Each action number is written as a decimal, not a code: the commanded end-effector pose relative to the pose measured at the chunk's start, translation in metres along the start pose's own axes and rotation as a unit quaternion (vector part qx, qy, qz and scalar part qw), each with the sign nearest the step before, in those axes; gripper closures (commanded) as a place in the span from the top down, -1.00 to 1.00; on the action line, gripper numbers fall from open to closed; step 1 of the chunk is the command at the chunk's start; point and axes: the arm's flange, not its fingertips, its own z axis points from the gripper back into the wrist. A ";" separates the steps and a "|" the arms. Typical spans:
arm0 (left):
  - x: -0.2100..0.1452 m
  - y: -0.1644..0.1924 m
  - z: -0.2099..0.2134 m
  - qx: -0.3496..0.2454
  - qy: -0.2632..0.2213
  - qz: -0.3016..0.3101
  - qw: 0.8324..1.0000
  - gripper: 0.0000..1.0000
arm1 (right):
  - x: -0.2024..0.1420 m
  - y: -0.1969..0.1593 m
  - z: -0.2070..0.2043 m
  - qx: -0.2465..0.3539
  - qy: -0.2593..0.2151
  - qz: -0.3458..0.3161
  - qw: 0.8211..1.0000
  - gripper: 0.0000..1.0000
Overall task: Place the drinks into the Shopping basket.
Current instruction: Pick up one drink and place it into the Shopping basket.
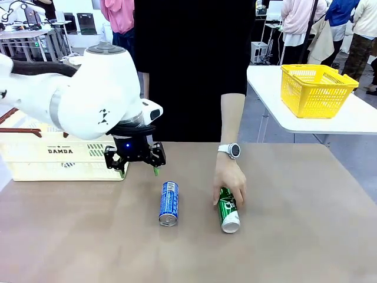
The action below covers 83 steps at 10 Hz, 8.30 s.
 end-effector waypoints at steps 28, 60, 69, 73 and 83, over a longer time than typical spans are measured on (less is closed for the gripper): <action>-0.001 -0.077 -0.129 0.023 0.092 -0.052 0.994 1.00 | -0.003 0.004 -0.001 -0.001 0.001 -0.006 1.000 1.00; 0.209 0.150 0.114 -0.049 0.012 -0.036 0.998 -1.00 | -0.003 0.004 -0.001 -0.001 0.001 -0.006 1.000 1.00; 0.219 0.177 0.014 -0.030 0.047 0.003 0.998 -1.00 | -0.003 0.004 -0.001 -0.001 0.001 -0.006 1.000 1.00; 0.220 0.161 -0.014 0.003 0.059 0.007 0.998 -1.00 | -0.003 0.004 -0.001 -0.001 0.001 -0.006 1.000 1.00; 0.223 0.152 -0.022 0.014 0.069 0.005 0.997 1.00 | -0.003 0.004 -0.001 -0.001 0.001 -0.006 1.000 1.00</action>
